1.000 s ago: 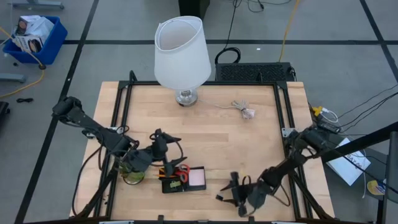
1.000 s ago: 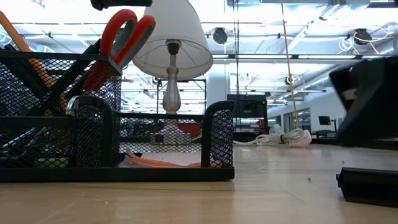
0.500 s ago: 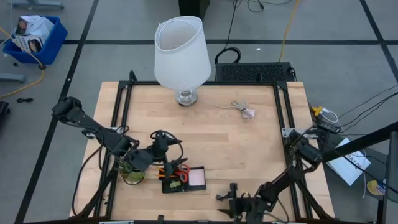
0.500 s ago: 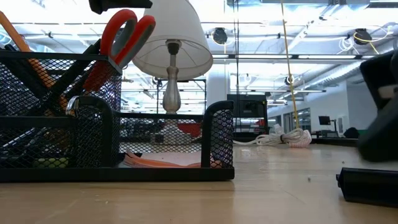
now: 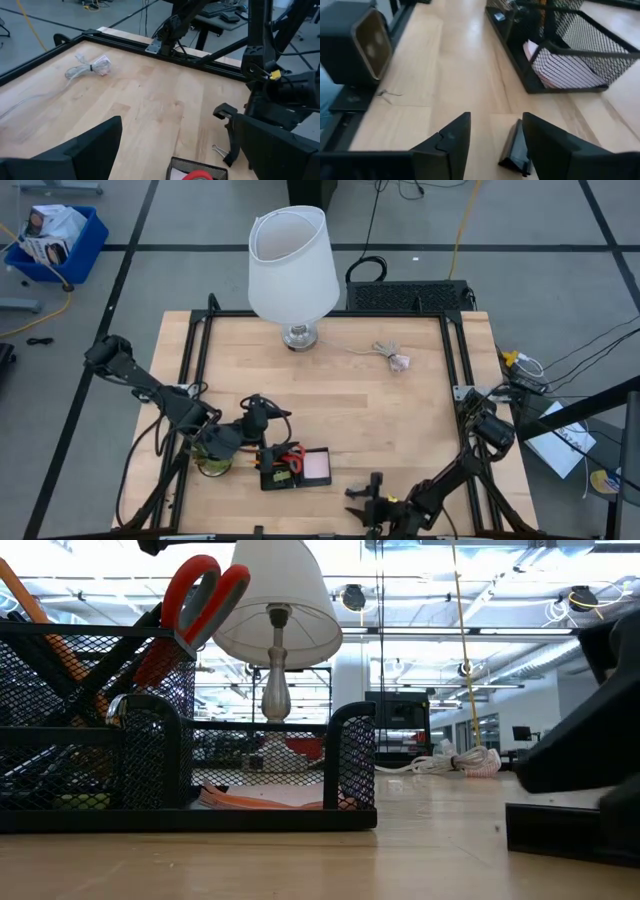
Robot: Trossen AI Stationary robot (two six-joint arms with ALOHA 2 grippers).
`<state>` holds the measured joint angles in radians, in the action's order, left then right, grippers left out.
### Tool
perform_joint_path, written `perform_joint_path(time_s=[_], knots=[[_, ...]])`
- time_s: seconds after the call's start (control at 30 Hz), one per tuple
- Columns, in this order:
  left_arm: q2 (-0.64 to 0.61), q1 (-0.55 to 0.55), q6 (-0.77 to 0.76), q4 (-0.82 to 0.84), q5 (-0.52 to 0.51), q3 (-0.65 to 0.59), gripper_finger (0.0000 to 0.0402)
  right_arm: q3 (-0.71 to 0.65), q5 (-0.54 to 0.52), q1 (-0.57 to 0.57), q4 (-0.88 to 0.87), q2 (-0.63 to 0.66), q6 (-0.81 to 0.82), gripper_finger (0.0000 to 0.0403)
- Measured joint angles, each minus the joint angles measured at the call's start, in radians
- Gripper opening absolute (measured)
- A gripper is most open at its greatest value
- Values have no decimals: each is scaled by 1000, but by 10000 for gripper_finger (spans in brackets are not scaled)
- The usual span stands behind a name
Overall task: Pick and place office supplies into organizer
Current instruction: Put the black paper clip into the black desk organizer
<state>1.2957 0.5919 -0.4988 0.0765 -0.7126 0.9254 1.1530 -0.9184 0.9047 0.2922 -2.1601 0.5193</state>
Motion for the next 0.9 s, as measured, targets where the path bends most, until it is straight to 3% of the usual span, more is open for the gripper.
perform_joint_path(time_s=[0.17,0.37,0.63,0.77,0.9], knots=[[0,2,2,-2,-3,0,386,1,30,-26,-88,-9,85,158],[0,2,1,1,-3,0,386,3,86,-57,-70,-36,120,131],[0,2,-4,1,25,0,386,2,120,-53,-62,-38,98,16],[0,2,-4,3,32,0,386,1,132,-53,-45,-36,87,20],[0,2,-4,4,33,0,386,-2,139,-46,43,-21,-30,8]])
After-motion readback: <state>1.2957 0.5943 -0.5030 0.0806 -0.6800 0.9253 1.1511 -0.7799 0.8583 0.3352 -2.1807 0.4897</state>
